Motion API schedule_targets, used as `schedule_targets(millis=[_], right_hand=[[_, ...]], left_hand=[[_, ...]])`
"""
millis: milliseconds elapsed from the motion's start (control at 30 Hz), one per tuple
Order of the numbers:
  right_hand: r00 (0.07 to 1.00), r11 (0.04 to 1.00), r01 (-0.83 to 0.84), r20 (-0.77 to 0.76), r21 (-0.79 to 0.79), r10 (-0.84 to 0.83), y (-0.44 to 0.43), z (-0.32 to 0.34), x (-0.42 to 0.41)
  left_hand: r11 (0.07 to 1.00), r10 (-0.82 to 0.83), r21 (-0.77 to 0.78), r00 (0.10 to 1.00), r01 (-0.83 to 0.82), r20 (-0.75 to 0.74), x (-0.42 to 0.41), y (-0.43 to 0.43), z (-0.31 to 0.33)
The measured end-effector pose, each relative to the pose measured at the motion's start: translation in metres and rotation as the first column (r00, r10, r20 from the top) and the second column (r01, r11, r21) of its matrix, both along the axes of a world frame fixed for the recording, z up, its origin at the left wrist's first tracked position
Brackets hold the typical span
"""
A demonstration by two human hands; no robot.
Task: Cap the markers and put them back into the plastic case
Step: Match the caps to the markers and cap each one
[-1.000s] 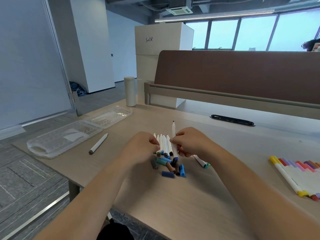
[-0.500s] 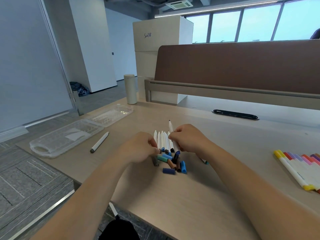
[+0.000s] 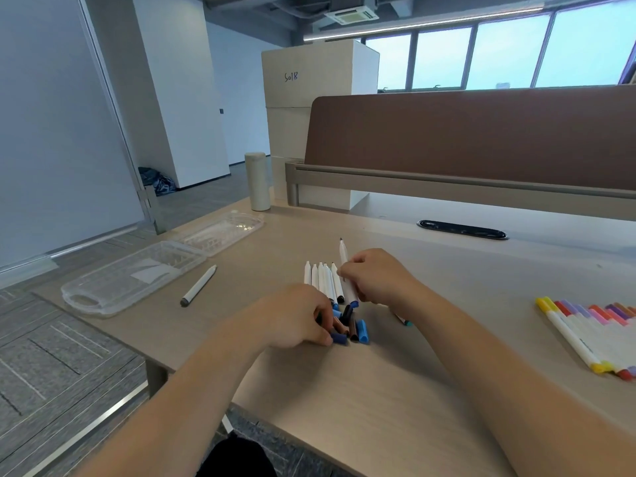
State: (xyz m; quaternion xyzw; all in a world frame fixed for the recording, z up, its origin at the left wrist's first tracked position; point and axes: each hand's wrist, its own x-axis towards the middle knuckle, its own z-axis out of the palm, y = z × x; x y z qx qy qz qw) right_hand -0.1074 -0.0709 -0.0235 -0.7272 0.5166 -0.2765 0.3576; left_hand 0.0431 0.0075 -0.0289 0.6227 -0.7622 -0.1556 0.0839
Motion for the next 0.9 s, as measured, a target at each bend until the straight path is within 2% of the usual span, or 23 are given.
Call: schedule_targets(millis=[133,200,267,300,367,433,667,800,900], right_hand=[[1.000,1.000,0.013,0.003,-0.005,-0.013,0.002,-0.003,-0.004],[1.000,1.000,-0.003,0.011,-0.009,0.003,0.005,-0.003,-0.007],[0.999,0.999,-0.039,0.010,-0.003,0.040,0.008,-0.001,-0.010],[0.998,0.998,-0.064,0.018,0.003,0.064,0.010,0.000,-0.011],[0.992,0.993,-0.117,0.050,0.024,0.116,0.014,0.003,-0.013],[0.984,0.985,-0.169,0.059,0.047,0.166,0.017,0.006,-0.016],[0.957,0.960,-0.276,-0.076,0.049,0.279,0.018,0.011,-0.022],[0.935,0.949,-0.308,-0.160,0.070,0.315,0.018,0.008,-0.021],[0.929,0.946,-0.313,-0.180,0.080,0.323,0.018,0.008,-0.020]], left_hand=[[1.000,0.023,-0.008,0.999,-0.024,-0.042,0.002,0.000,0.002],[0.998,0.053,-0.022,0.989,-0.057,-0.140,0.007,0.000,0.006],[0.991,0.120,-0.021,0.947,-0.133,-0.299,0.012,-0.001,0.010],[0.986,0.153,-0.004,0.901,-0.169,-0.406,0.014,-0.002,0.012],[0.973,0.207,0.056,0.747,-0.223,-0.632,0.019,-0.004,0.011],[0.959,0.243,0.089,0.621,-0.269,-0.746,0.024,-0.006,0.010],[0.917,0.276,0.072,0.492,-0.393,-0.826,0.036,-0.012,0.006],[0.920,0.258,0.066,0.469,-0.387,-0.845,0.037,-0.014,0.004],[0.922,0.248,0.051,0.485,-0.383,-0.838,0.037,-0.014,0.003]])
